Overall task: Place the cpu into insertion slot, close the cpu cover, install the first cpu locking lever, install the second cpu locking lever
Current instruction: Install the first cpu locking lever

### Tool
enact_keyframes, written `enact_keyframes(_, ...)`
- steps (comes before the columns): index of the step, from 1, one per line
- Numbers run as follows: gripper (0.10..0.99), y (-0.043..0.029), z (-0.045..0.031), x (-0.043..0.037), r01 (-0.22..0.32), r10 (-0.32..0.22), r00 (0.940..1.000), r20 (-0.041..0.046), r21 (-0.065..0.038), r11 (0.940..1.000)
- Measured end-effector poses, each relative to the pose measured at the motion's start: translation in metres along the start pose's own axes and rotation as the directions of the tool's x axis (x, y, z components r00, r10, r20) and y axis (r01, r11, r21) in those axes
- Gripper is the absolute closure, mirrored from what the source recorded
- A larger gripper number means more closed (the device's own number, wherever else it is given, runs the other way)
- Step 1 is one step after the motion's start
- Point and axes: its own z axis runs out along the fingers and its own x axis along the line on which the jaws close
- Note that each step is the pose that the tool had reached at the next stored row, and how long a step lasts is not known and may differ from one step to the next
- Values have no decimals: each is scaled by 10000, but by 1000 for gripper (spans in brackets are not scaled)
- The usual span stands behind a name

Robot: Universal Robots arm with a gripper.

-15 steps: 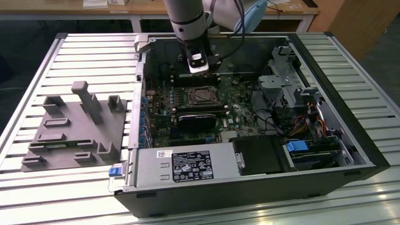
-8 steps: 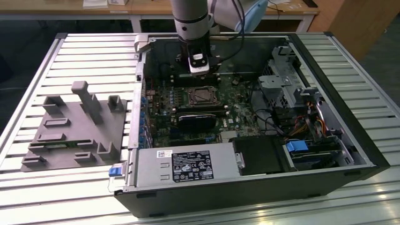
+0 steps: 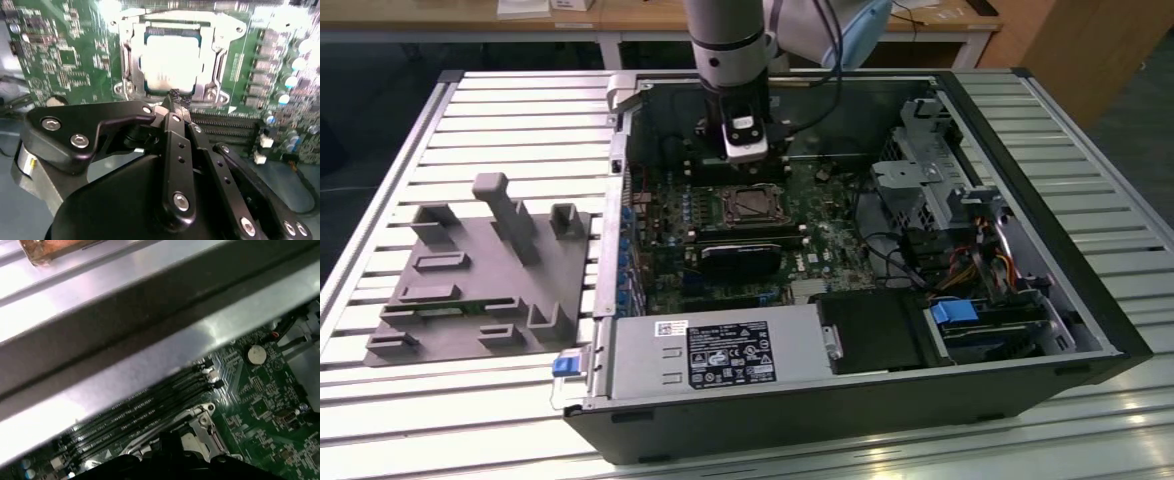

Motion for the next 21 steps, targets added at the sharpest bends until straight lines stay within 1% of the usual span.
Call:
enact_keyframes(2, 984, -19, -1, -11, 44, -47, 9999, 123, 231, 9997)
enact_keyframes(4, 984, -36, -2, -21, 89, -101, 9996, 259, 488, 9988)
enact_keyframes(5, 984, -43, -2, -25, 109, -127, 9994, 307, 590, 9982)
enact_keyframes(7, 984, -54, -1, -31, 159, -186, 9991, 370, 742, 9971)
enact_keyframes(8, 984, -58, -1, -33, 186, -217, 9990, 384, 795, 9967)
enact_keyframes(9, 984, -62, -1, -35, 219, -251, 9989, 386, 823, 9964)
enact_keyframes(11, 984, -68, 1, -39, 299, -331, 9988, 373, 842, 9960)
enact_keyframes(17, 984, -71, 2, -56, 495, -524, 9981, 328, 844, 9952)
enact_keyframes(19, 984, -69, -22, -59, 498, -527, 9981, 327, 844, 9952)
enact_keyframes(21, 984, -63, -71, -65, 499, -528, 9981, 327, 842, 9952)
